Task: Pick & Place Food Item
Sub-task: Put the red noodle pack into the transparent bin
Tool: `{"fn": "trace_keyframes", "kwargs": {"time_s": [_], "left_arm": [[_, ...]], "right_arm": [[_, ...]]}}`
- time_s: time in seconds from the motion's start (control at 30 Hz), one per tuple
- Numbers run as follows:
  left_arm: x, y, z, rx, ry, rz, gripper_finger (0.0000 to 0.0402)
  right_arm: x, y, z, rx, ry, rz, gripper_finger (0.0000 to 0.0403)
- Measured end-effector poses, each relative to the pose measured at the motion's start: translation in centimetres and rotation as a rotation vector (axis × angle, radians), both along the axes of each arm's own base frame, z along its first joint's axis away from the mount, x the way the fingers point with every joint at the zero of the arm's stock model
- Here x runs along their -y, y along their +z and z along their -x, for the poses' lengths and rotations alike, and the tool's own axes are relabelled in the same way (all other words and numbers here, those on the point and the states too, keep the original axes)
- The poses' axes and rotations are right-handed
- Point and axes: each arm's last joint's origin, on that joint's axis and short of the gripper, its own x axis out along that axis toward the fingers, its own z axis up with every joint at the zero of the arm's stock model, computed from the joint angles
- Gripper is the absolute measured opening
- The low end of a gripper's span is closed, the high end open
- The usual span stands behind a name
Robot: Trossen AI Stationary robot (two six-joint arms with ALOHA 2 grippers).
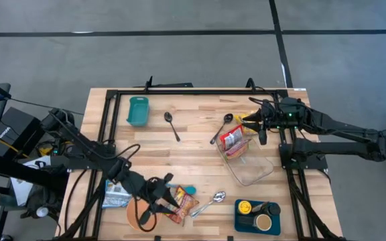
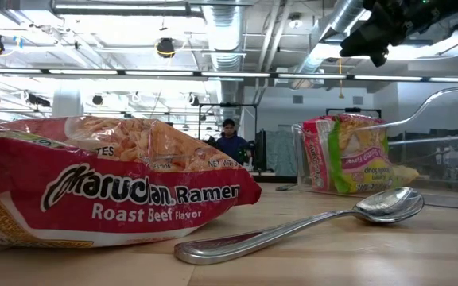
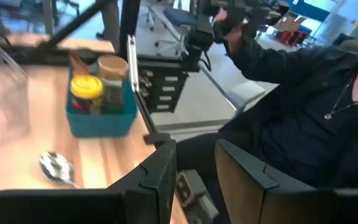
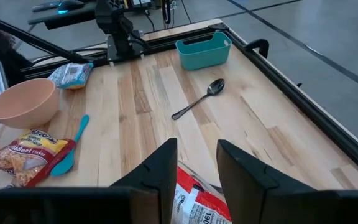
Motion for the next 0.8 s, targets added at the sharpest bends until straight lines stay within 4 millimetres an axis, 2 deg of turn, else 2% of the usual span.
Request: {"fn": "trace_keyframes", "kwargs": {"time_s": [0.2,0.3,0.57,0.8], "left_arm": [[0.7,-1.3,0.5,-0.169,0.099,0.102,0.0108],[0.6,-2.1,1.1,-0.286,0.154,0.116,0.0108],[-0.1,-3.8,2.2,-0.623,0.343,0.315,0.0108],[0.6,-4.5,3.4,-0.826,0.401,0.435,0.0108]], "right_arm": [[0.0,0.0,0.0,0.000,0.000,0.000,0.0107],[0.0,0.0,0.0,0.000,0.000,0.000,0.0107],[0.0,0.0,0.0,0.000,-0.001,-0.003,0.0107],[0.0,-0.1,0.0,-0.007,-0.001,-0.005,0.0107]]}}
